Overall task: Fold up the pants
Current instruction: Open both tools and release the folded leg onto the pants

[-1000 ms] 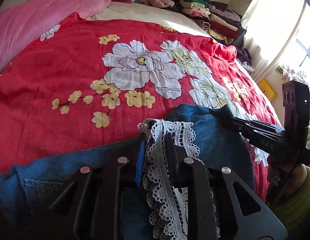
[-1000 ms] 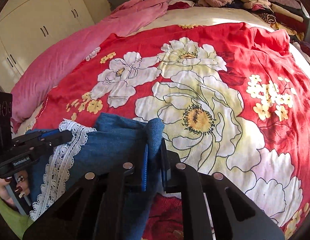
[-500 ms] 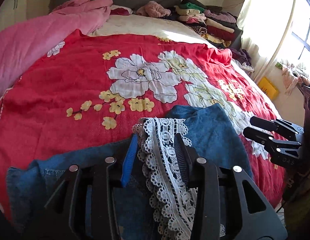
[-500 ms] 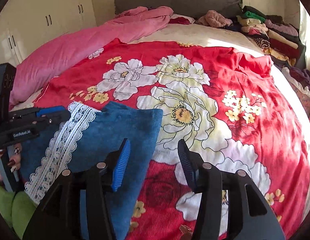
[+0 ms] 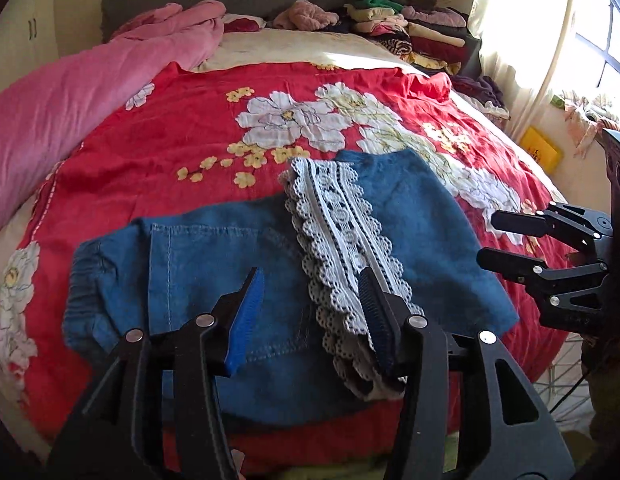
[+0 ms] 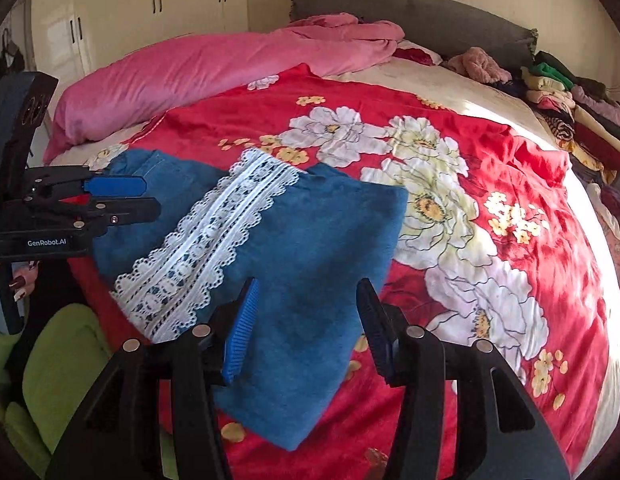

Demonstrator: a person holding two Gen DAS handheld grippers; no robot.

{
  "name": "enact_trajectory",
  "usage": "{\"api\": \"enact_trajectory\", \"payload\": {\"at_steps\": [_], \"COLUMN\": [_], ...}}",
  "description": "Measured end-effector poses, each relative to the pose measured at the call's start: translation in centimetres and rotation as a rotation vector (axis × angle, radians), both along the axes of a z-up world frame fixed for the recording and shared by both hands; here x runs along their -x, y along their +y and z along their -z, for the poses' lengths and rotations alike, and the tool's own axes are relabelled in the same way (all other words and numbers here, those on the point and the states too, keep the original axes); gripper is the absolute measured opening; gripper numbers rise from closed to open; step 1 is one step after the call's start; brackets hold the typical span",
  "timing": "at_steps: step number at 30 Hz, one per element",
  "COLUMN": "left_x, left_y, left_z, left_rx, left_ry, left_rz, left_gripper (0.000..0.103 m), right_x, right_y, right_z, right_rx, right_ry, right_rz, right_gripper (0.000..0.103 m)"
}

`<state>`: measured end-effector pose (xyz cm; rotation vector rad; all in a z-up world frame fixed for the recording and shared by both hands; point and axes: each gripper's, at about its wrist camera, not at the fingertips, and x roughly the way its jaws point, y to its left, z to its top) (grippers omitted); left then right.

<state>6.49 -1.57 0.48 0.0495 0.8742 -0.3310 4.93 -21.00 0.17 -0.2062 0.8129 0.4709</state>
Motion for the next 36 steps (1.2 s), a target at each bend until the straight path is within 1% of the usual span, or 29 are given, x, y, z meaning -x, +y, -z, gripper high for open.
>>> {"api": "enact_trajectory", "payload": {"at_steps": [1,2,4,7,8,10,13,17,19,21,27,29,30,33,35,36], "left_x": [0.5,0.9,1.5,1.3,1.2,0.9,0.9,1.2,1.3,1.4,1.6,1.7,1.8,2.1,2.3,2.5], "left_y": [-0.2,-0.6,-1.2,-1.5,-1.1,-0.4,-0.3,-0.2,-0.2,-0.1,0.3,0.5,0.6,1.3,1.7,2.0], "left_z": [0.4,0.8,1.8,4.3,4.9,5.3,5.2,4.6,4.3,4.0,2.9,2.6,2.3,1.4,0.7,0.4], "left_rx": [-0.002,-0.008,-0.034,-0.115,-0.114,-0.073,-0.073,-0.056,-0.051,-0.046,-0.03,-0.029,-0.026,-0.02,-0.019,-0.018], "left_ry": [0.015,0.028,0.059,0.136,0.157,0.181,0.174,0.16,0.149,0.143,0.115,0.103,0.096,0.068,0.048,0.036], "left_rz": [0.012,0.03,0.05,0.057,0.052,0.043,0.045,0.043,0.04,0.035,0.021,0.016,0.011,-0.007,-0.022,-0.031], "left_gripper": [0.027,0.021,0.021,0.021,0.021,0.021,0.021,0.021,0.022,0.024,0.037,0.042,0.043,0.055,0.064,0.066], "right_x": [0.3,0.6,1.0,1.5,1.5,1.5,1.5,1.5,1.6,1.5,1.6,1.7,1.8,1.7,1.6,1.5], "right_y": [0.4,0.7,1.4,1.7,1.5,0.7,-0.2,-0.1,-0.4,-0.7,-1.1,-1.3,-1.3,-1.2,-1.1,-1.0], "right_z": [0.3,0.7,1.7,3.2,3.7,4.7,5.3,5.3,5.0,4.5,3.3,2.6,2.2,1.2,0.5,0.1], "right_rx": [0.005,0.005,0.007,0.062,0.084,0.085,0.043,0.049,0.028,0.002,-0.034,-0.049,-0.058,-0.056,-0.061,-0.064], "right_ry": [0.006,0.022,0.064,0.106,0.121,0.145,0.168,0.165,0.166,0.169,0.154,0.136,0.125,0.1,0.083,0.078], "right_rz": [-0.008,-0.019,-0.038,-0.04,-0.029,-0.004,0.014,0.017,0.019,0.022,0.035,0.047,0.048,0.051,0.053,0.052], "right_gripper": [0.049,0.049,0.049,0.049,0.049,0.049,0.049,0.049,0.049,0.049,0.05,0.08,0.081,0.082,0.087,0.088]}}
